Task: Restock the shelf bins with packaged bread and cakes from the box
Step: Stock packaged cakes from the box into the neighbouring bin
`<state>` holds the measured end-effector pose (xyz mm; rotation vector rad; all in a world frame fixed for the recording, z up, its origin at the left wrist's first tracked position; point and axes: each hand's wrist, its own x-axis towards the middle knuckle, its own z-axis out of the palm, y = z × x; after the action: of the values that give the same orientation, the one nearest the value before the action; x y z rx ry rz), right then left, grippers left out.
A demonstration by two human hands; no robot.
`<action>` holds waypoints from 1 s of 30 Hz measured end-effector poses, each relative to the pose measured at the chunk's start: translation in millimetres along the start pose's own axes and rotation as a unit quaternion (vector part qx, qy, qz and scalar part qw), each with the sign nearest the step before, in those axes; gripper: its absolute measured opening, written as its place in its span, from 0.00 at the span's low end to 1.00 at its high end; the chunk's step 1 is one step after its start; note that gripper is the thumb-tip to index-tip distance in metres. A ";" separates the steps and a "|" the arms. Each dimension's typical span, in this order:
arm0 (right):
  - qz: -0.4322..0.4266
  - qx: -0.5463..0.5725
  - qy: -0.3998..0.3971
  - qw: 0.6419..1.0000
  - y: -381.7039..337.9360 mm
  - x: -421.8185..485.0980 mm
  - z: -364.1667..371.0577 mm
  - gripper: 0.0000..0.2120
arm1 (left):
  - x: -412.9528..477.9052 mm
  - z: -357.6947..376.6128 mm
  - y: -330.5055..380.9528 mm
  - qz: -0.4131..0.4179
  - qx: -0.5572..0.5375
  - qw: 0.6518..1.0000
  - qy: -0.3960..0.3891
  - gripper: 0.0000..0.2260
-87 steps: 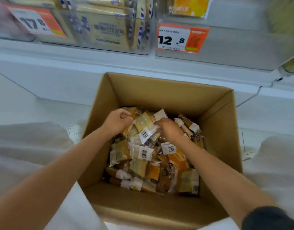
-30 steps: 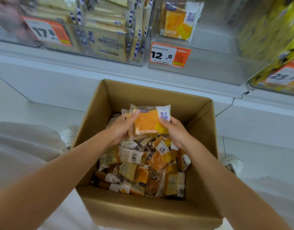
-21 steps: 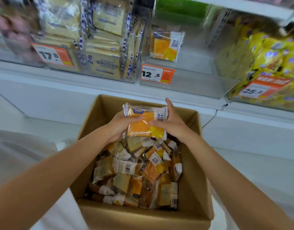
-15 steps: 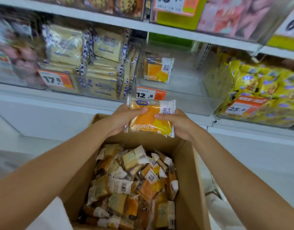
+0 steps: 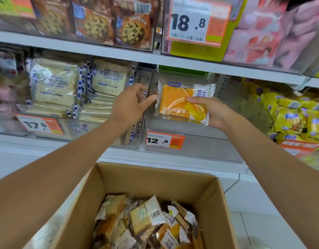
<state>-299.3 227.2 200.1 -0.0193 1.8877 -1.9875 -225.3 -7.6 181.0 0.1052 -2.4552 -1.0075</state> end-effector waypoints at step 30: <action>-0.246 -0.734 0.019 0.632 42.3 78.5 15.7 0.60 | 2.8 17.9 -25.8 -0.013 -0.086 0.996 0.023 0.09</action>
<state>-355.7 188.8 140.5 -0.9943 3.1217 -0.0090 -238.8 -15.6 153.6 0.1011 -2.3197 -1.2102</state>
